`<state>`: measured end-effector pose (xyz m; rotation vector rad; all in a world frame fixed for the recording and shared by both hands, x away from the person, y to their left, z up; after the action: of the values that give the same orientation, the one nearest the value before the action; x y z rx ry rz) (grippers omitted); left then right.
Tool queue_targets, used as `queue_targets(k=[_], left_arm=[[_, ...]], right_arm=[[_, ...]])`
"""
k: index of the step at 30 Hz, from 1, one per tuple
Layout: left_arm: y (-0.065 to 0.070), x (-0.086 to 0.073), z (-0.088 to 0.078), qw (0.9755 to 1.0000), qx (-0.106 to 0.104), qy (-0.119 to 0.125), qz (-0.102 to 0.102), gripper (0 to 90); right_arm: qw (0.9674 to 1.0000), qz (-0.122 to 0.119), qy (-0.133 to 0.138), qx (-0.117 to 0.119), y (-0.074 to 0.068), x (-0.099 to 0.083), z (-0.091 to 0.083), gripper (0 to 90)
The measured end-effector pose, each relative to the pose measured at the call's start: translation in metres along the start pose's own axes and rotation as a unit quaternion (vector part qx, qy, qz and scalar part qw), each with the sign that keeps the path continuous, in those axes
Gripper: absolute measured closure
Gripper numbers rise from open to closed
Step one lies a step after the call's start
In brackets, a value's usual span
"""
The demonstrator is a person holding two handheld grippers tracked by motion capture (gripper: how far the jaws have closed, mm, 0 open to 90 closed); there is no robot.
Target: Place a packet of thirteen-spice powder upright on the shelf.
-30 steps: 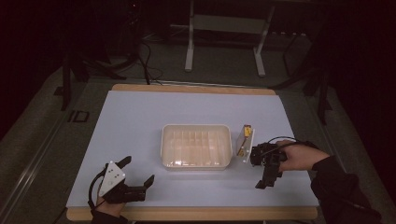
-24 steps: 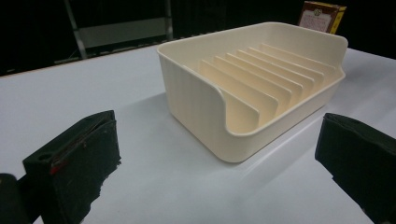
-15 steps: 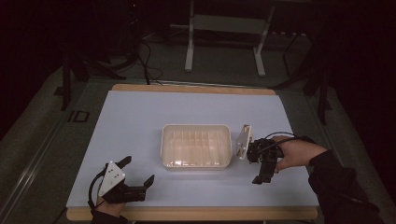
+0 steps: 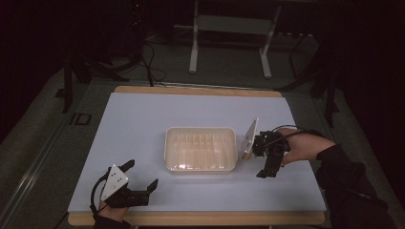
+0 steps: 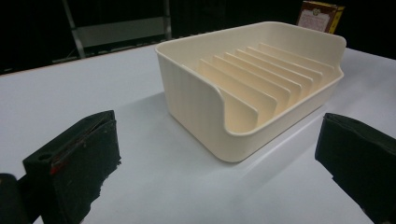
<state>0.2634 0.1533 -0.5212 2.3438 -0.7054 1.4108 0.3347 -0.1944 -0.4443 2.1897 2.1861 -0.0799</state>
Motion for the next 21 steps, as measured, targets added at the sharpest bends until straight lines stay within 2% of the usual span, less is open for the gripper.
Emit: queue_targets(k=[4,11,21], left_arm=[[0.000,0.000,0.000,1.0000,0.000,0.000,0.000,0.0],[0.000,0.000,0.000,1.0000,0.000,-0.001,0.000,0.0],[0.000,-0.001,0.001,1.0000,-0.002,-0.002,0.000,0.0]], right_arm=[[0.9997,0.002,0.007,-0.021,0.009,-0.002,-0.007,14.3],[0.9995,0.012,0.011,-0.028,0.019,-0.006,-0.012,14.4],[0.9981,0.035,0.020,-0.045,0.050,-0.009,-0.024,14.4]])
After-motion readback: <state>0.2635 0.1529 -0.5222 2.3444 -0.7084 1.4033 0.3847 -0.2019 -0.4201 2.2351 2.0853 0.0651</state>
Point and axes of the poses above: each handheld gripper's, and its own axes: z roughly forward along the jaws, x roughly out of its top, y roughly to its right, the point moved 8 cm from there along z, roughly forward along the jaws, and after that the axes turned 9 degrees about -y, right-handed, at the moved point
